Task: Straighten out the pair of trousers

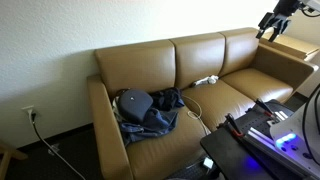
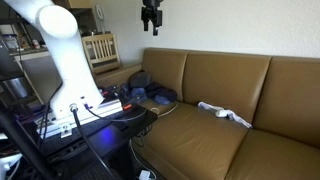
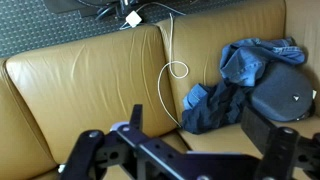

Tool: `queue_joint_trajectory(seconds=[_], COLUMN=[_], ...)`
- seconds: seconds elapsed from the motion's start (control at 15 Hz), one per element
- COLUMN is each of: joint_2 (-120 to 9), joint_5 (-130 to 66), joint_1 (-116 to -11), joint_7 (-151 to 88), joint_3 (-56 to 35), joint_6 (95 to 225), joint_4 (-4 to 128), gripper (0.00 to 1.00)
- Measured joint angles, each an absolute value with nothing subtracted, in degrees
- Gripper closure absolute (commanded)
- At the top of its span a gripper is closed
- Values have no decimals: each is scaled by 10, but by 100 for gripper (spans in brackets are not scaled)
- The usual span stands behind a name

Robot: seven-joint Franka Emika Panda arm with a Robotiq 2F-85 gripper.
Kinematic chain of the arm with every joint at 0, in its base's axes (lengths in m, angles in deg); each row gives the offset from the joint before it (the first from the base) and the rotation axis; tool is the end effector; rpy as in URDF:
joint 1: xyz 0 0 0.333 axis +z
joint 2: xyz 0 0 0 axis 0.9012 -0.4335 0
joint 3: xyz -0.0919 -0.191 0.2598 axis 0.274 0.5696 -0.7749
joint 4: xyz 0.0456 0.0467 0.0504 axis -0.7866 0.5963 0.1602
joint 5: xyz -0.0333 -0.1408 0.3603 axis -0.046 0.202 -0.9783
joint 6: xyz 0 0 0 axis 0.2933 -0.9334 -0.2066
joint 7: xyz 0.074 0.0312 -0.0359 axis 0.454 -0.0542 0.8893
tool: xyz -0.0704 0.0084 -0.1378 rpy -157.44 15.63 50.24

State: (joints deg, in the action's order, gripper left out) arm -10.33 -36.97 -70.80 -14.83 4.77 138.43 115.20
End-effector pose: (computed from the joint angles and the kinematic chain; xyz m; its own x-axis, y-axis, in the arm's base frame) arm 0.3309 -0.1522 0.3981 0.9782 -0.2006 -0.0545 -0.2076 -0.9557 -0.2087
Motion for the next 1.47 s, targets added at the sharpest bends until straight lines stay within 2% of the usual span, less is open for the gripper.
queue_joint_trajectory(seconds=[0.4,0.93,1.47], joint_2=[-111,-144,-200], joint_5=[-399,-609,-626], joint_1=[-700,-514,-490], joint_7=[-147,-124,-121], joint_3=[27,-132,-174], joint_6=[1385,1474,1511], joint_4=[1168,1214,1213], gripper=[0,0,0])
